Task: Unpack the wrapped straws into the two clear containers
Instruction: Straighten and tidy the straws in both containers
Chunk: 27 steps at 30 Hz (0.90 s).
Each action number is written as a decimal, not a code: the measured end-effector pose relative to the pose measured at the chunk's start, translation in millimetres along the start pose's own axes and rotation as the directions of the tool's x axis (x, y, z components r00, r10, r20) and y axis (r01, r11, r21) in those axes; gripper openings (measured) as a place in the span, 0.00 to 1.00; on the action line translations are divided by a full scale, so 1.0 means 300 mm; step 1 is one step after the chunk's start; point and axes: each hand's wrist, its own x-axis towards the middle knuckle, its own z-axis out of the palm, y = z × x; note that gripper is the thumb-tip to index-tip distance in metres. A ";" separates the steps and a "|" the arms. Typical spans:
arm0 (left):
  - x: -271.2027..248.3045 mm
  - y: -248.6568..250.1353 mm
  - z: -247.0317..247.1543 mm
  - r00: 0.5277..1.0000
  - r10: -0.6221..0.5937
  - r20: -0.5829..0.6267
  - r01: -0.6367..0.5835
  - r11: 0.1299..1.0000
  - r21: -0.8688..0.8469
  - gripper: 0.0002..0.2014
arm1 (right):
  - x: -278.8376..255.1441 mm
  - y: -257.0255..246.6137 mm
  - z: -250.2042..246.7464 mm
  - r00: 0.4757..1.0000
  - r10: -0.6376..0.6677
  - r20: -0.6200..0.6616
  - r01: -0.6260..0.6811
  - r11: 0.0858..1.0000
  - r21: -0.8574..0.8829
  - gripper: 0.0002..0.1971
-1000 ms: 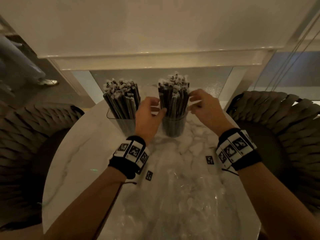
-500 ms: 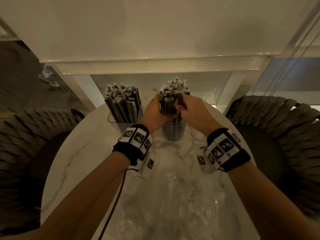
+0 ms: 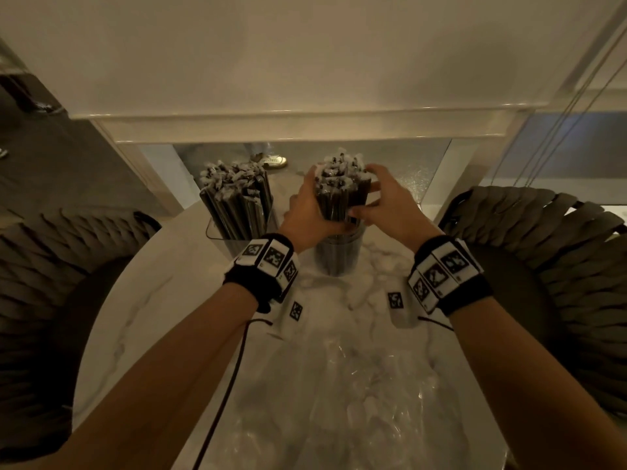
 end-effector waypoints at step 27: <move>-0.080 -0.036 0.001 0.997 0.070 -0.010 -0.071 0.992 -0.107 0.40 | 0.035 0.058 -0.058 0.973 -0.030 0.230 0.014 0.997 0.072 0.45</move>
